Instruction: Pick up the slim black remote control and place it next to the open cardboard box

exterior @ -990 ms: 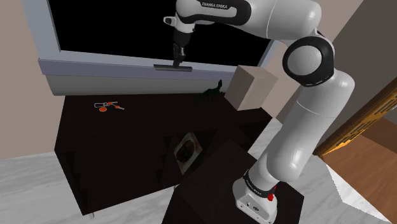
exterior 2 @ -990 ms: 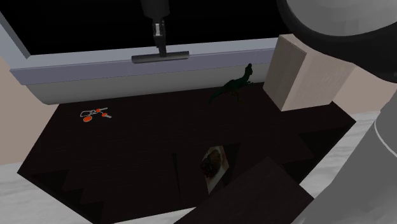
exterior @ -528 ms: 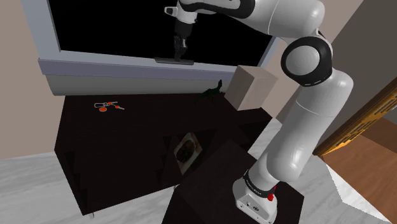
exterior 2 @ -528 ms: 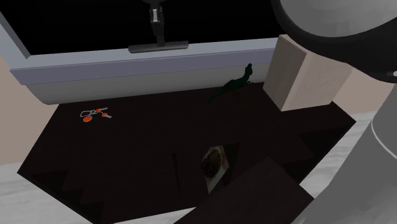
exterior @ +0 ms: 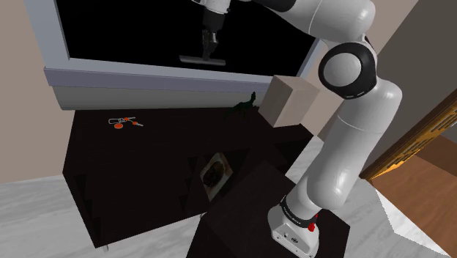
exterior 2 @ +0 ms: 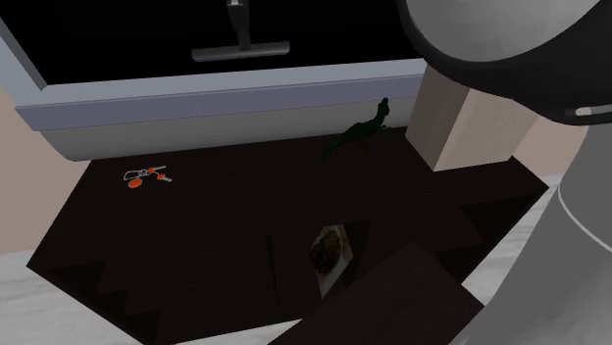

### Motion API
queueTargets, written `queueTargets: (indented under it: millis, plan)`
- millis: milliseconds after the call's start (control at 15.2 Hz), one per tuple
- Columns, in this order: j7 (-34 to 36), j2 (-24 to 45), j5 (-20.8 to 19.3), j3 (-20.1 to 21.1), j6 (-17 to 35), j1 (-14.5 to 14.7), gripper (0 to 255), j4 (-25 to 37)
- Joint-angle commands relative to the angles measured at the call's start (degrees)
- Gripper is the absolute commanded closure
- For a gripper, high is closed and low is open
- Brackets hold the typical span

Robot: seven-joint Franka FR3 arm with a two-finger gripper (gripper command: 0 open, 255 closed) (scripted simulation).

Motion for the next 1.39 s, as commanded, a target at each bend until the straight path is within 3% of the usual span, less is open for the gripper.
queueTargets:
  millis: [0, 66, 726, 1320]
  plan:
    - [-0.2, 0.8, 0.1, -0.1, -2.0, -0.1, 255, 2.8]
    - [-0.2, 0.9, 0.1, -0.1, -2.4, -0.1, 255, 3.3]
    - [-9.5, -15.6, -1.4, -4.5, 2.0, -4.9, 255, -17.3]
    - [-19.0, -25.6, -4.2, -10.1, 2.6, -9.3, 255, -27.5]
